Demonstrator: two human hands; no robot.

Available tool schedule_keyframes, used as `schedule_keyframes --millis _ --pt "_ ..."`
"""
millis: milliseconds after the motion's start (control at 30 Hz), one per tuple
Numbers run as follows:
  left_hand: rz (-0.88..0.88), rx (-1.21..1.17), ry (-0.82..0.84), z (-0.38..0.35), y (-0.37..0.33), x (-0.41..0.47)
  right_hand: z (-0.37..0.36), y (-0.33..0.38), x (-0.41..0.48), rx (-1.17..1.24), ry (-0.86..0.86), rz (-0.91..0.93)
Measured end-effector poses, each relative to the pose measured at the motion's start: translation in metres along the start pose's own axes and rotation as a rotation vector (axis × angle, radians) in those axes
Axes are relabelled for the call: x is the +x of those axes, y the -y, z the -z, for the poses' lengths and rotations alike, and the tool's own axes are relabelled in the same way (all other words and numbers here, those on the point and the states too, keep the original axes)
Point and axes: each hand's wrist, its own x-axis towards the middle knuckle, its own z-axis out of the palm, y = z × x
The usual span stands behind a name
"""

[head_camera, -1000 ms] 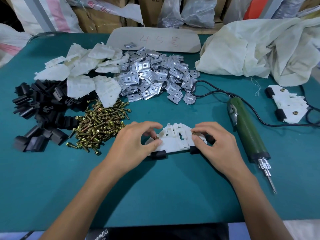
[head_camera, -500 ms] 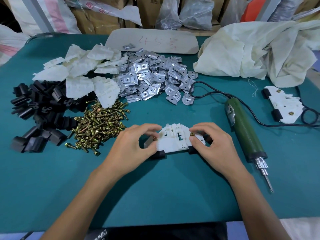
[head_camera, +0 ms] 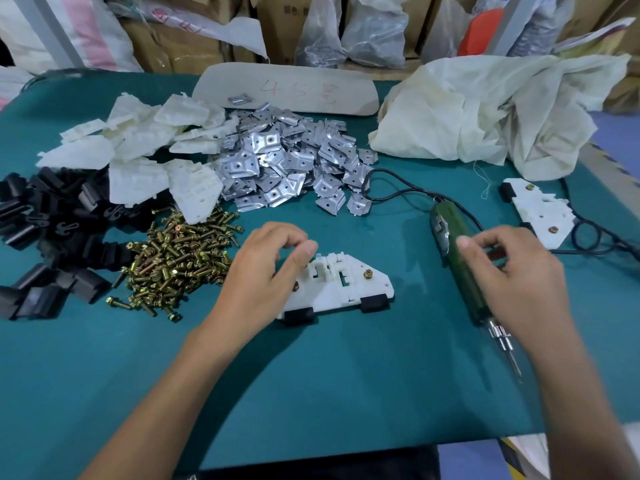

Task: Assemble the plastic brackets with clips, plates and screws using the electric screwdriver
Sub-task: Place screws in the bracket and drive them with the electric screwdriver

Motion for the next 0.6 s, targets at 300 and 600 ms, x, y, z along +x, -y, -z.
schedule_keyframes --millis 300,600 --pt "0.005 0.092 0.01 -0.02 0.018 -0.004 -0.009 -0.015 0.014 -0.135 0.355 -0.417" --pt "0.088 0.115 0.208 -0.02 0.013 -0.005 0.005 0.008 -0.023 1.45 0.385 -0.671"
